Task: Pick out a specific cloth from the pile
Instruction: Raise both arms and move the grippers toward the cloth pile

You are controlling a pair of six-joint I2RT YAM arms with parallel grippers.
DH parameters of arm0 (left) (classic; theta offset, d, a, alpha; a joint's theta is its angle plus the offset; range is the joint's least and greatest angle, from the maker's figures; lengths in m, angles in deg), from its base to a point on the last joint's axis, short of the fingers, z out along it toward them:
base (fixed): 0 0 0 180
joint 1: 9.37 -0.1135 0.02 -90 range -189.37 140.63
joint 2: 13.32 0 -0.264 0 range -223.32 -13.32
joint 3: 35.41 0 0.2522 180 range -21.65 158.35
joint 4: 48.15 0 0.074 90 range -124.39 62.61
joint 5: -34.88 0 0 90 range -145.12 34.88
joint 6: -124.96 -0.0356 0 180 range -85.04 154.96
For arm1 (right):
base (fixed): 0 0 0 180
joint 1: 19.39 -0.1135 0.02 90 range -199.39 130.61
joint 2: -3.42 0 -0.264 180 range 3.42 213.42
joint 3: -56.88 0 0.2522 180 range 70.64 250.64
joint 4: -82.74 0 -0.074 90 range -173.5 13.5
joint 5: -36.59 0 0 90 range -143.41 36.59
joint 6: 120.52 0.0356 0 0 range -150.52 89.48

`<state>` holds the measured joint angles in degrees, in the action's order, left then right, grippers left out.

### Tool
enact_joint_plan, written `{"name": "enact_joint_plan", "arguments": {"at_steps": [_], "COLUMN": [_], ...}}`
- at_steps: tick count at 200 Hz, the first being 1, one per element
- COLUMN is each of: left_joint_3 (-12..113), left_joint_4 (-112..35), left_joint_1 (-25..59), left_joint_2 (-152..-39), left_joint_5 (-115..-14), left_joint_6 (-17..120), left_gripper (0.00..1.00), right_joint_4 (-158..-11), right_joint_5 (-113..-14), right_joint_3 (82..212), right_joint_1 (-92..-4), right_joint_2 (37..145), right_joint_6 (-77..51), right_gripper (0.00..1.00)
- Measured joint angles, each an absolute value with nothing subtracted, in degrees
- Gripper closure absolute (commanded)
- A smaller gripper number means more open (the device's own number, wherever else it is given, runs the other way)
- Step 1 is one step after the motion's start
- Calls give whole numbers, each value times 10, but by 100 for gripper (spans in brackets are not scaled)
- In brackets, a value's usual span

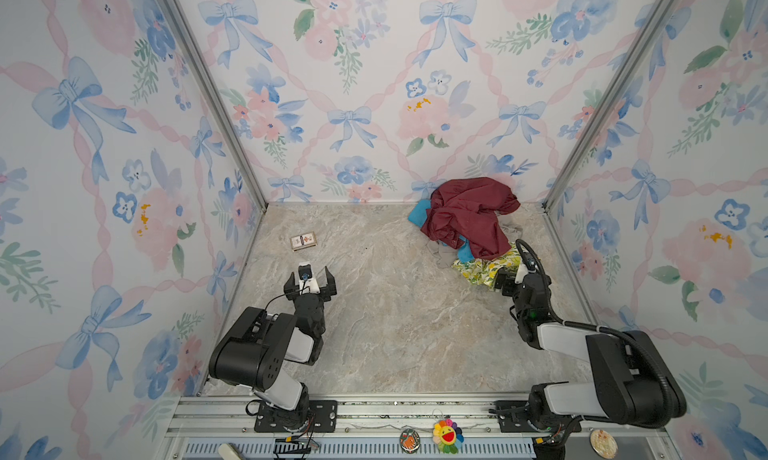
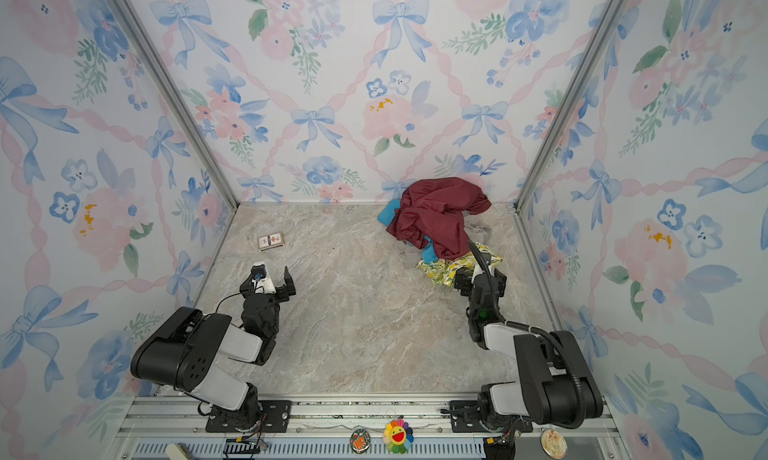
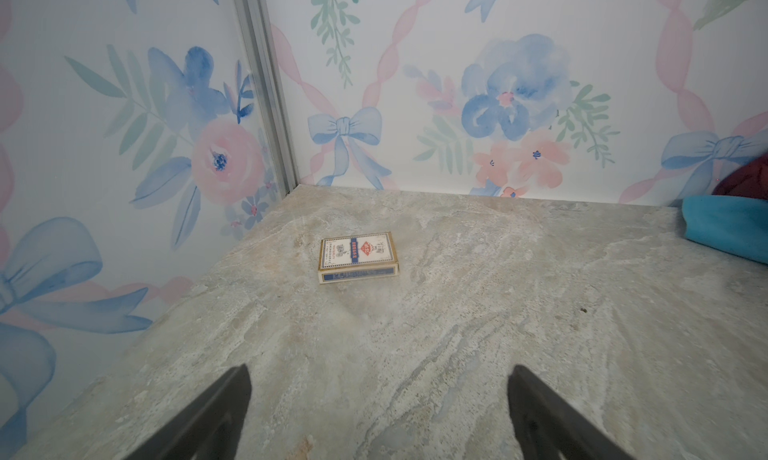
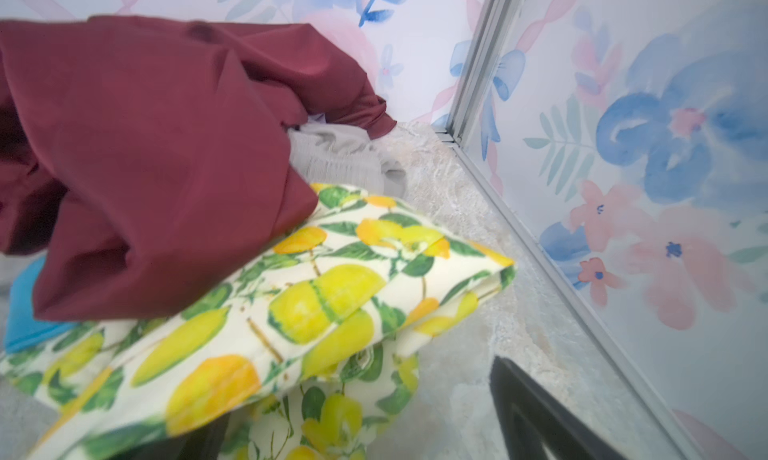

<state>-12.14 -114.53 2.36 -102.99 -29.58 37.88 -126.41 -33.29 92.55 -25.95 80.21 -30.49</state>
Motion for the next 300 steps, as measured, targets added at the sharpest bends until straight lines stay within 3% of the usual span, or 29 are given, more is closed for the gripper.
{"name": "enact_joint_plan", "arguments": {"at_steps": [44, 110, 175, 258, 300], "left_joint_3": [-114, 86, 176, 237, 260], "left_joint_4": [-1116, -813, -612, -526, -508], "left_joint_1": [23, 78, 140, 169, 169], "left_joint_2": [-1018, -936, -929, -934, -959], "left_joint_5": [-280, -239, -296, -426, -503], "left_joint_6": [379, 395, 434, 529, 567], "left_gripper": [2, 2, 2, 5, 8], "right_joint_4": [-1087, -824, -630, -556, -556], "right_joint_5": [-260, -190, -173, -150, -144], "right_joint_3": [999, 1092, 1191, 1314, 1351], "right_joint_1": [-277, -287, -291, -412, -474], "right_joint_2": [734, 697, 686, 683, 736], "right_joint_6": [-281, -190, -104, -59, -58], "right_gripper": [3, 3, 3, 3, 1]}}
